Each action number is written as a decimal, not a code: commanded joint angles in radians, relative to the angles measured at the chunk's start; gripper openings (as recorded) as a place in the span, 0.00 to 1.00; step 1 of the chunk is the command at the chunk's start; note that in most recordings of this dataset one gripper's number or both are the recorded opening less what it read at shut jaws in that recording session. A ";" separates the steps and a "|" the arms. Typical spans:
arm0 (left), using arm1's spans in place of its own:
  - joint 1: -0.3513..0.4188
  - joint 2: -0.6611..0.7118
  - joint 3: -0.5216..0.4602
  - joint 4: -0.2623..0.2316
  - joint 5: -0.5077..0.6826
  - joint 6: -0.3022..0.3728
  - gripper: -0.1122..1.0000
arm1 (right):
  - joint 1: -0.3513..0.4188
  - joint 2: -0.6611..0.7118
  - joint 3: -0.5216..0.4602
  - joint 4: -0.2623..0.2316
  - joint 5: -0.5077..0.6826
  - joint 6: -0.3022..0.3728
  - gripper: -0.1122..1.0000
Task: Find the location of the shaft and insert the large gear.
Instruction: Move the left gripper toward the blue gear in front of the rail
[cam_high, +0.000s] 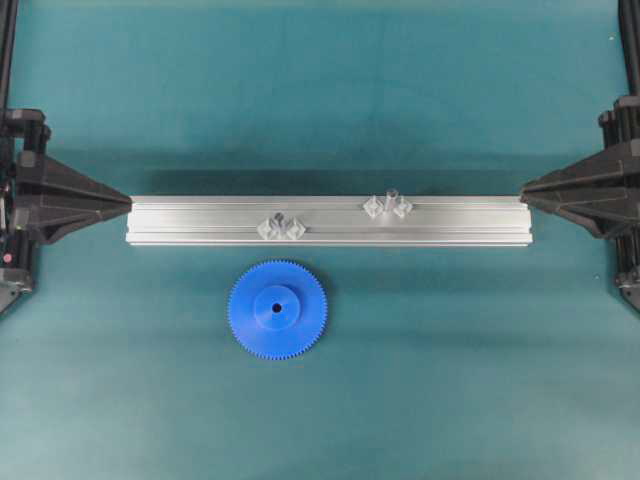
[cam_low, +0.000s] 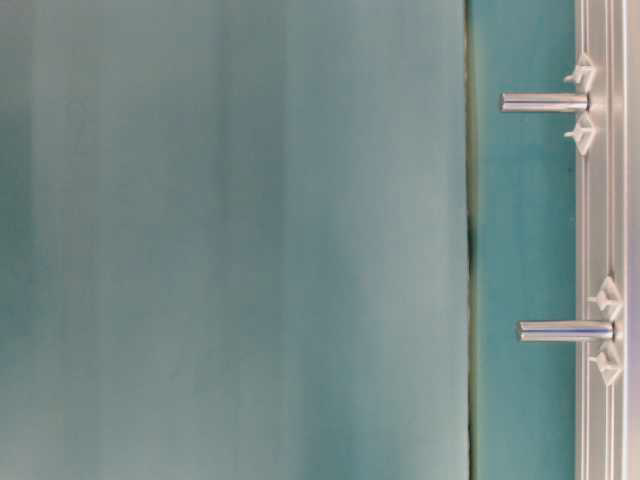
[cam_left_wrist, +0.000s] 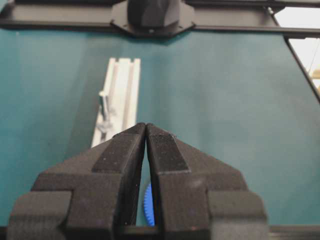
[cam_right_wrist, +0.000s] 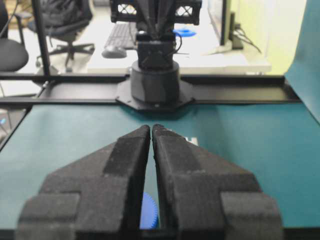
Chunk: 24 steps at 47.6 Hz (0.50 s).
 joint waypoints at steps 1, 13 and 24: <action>-0.011 0.037 -0.038 0.011 -0.009 -0.021 0.20 | 0.000 0.009 -0.023 0.008 -0.008 0.006 0.25; -0.034 0.163 -0.137 0.014 0.011 -0.040 0.09 | 0.000 -0.002 -0.012 0.057 0.011 0.086 0.11; -0.067 0.319 -0.198 0.015 0.080 -0.069 0.09 | -0.003 0.020 -0.032 0.057 0.213 0.091 0.11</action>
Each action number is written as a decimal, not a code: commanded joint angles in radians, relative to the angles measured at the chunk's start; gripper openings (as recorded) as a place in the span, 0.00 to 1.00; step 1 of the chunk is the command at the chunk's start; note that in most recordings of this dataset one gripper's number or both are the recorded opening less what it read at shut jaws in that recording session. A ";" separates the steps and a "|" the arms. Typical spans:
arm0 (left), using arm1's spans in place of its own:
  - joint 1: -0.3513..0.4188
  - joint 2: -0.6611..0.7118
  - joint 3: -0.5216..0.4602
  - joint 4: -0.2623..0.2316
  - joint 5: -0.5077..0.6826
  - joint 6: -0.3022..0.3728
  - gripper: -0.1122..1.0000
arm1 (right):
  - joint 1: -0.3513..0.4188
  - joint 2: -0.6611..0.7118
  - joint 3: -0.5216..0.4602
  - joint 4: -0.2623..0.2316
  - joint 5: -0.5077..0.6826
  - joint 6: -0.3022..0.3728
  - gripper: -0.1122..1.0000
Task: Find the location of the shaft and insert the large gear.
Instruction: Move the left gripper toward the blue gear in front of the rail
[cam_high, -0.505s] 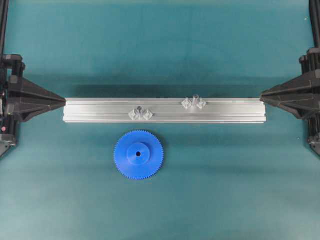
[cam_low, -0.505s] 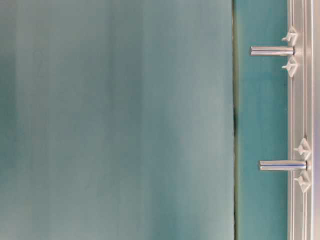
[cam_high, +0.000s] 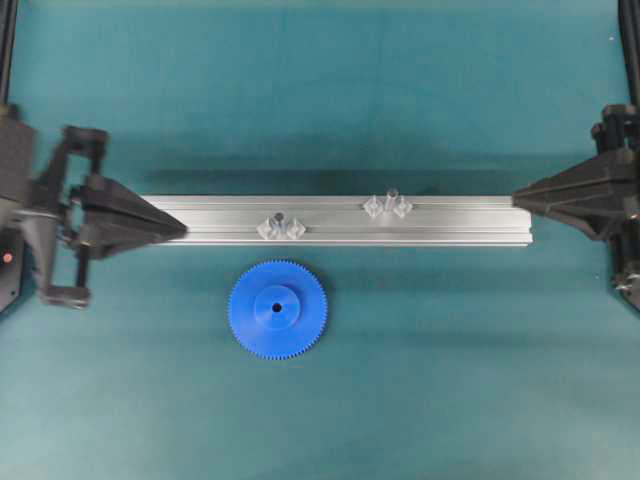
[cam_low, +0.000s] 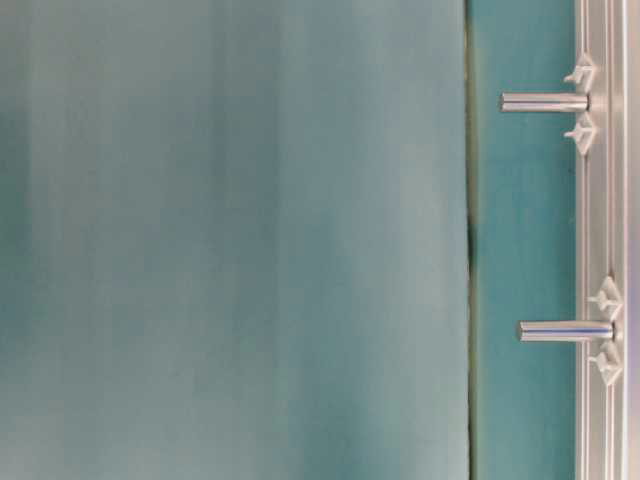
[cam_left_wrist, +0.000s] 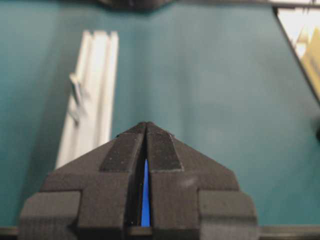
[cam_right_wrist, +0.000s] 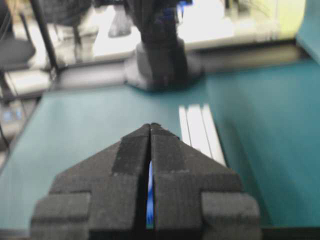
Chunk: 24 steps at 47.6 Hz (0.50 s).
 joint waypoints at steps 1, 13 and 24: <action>-0.014 0.052 -0.052 0.002 0.025 -0.011 0.09 | -0.008 0.014 -0.034 0.002 0.089 0.008 0.11; -0.026 0.199 -0.156 0.002 0.147 -0.060 0.09 | -0.040 0.017 -0.055 -0.018 0.250 0.005 0.11; -0.075 0.305 -0.218 0.002 0.213 -0.067 0.09 | -0.043 0.044 -0.055 -0.020 0.336 0.005 0.11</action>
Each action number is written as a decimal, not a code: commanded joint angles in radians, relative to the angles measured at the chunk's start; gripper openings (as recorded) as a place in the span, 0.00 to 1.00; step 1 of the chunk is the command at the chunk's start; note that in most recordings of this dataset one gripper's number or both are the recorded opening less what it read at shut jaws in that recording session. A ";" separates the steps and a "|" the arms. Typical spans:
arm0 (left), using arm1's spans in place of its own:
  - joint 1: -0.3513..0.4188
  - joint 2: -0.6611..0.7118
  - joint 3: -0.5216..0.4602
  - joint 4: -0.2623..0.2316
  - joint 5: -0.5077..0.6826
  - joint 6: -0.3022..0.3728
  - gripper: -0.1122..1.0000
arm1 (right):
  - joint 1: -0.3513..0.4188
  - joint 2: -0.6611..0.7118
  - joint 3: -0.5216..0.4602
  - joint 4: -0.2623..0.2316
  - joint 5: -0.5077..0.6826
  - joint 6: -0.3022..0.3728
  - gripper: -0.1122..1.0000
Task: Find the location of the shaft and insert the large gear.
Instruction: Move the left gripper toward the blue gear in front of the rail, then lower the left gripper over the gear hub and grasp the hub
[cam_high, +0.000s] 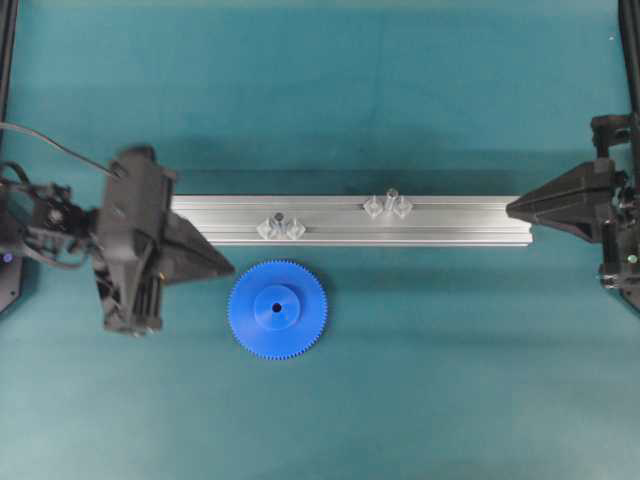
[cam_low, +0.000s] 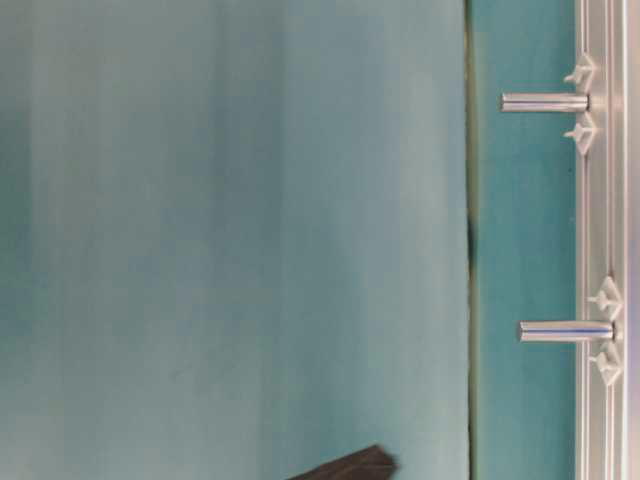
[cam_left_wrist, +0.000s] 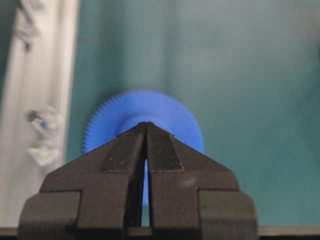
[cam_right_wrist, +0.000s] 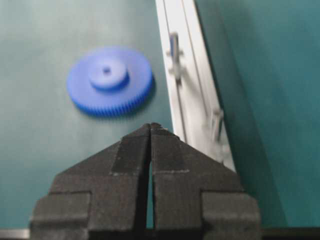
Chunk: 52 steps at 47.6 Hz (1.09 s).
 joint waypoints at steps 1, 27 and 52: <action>-0.011 0.031 -0.044 0.003 0.008 0.000 0.09 | -0.006 0.020 -0.025 -0.003 0.005 0.005 0.11; -0.011 0.241 -0.184 0.003 0.130 -0.034 0.28 | -0.015 0.026 -0.025 -0.015 0.067 0.005 0.11; -0.015 0.436 -0.262 0.003 0.206 0.015 0.94 | -0.015 0.012 -0.017 -0.015 0.069 0.006 0.11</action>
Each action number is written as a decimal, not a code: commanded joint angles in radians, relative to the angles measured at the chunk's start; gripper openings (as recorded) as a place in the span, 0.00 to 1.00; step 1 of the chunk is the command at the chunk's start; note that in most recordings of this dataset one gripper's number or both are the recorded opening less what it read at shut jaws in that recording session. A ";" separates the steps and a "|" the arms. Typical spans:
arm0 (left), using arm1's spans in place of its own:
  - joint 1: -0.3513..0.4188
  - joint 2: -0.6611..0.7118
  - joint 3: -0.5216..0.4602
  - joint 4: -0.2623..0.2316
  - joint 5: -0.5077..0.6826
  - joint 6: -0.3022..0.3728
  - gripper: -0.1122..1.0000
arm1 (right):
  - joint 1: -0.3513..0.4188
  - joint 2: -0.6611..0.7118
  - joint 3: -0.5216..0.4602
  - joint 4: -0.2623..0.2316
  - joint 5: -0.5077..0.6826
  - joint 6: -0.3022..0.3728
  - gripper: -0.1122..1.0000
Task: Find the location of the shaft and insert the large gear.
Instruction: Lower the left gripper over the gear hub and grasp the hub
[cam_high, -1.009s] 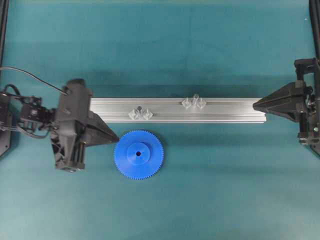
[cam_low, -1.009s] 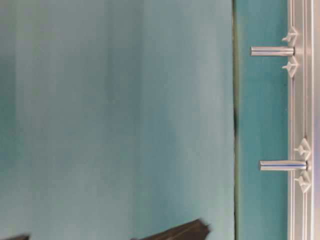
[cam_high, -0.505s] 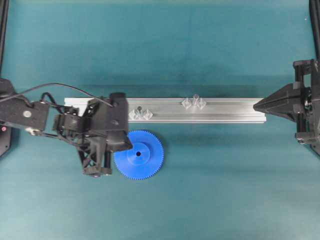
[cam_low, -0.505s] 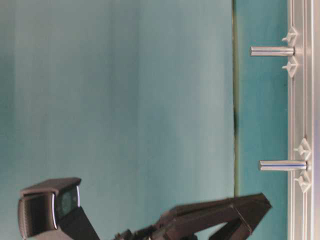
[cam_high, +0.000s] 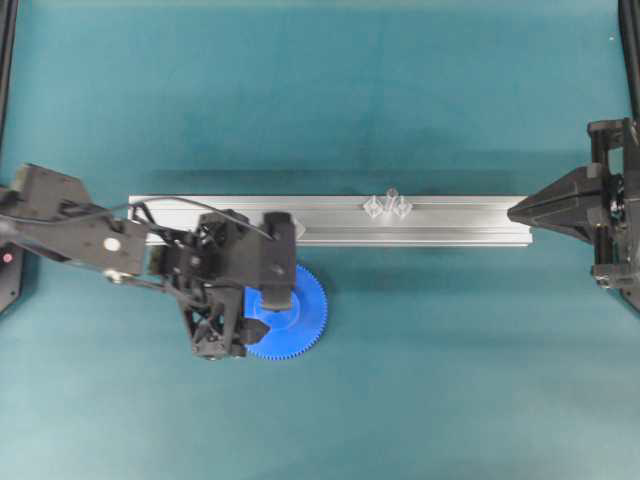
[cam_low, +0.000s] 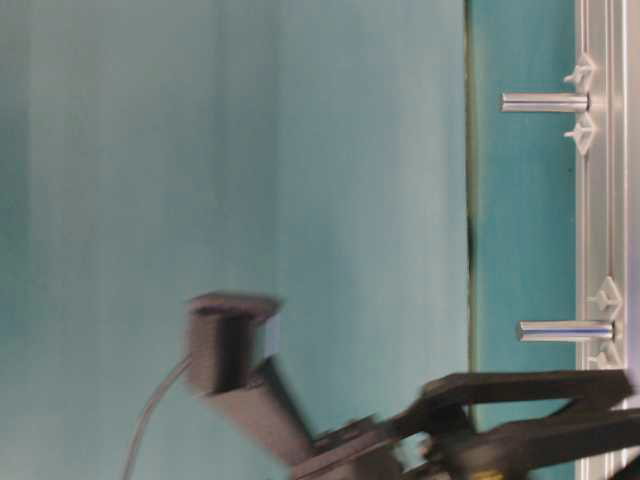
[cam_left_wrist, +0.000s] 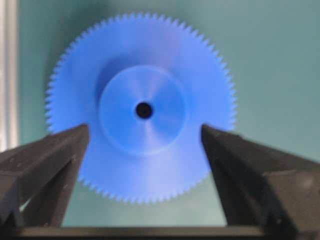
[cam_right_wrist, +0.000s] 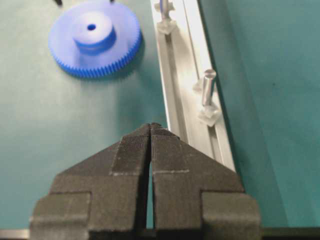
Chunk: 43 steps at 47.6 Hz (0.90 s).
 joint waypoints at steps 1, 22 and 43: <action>-0.006 0.006 -0.038 0.003 0.003 0.017 0.94 | -0.002 -0.002 -0.017 -0.002 -0.005 0.006 0.11; -0.006 0.067 -0.071 0.003 0.021 0.037 0.94 | -0.003 -0.064 -0.006 0.000 0.032 0.008 0.11; -0.006 0.106 -0.089 0.003 0.023 0.032 0.94 | -0.003 -0.075 0.002 0.002 0.054 0.009 0.11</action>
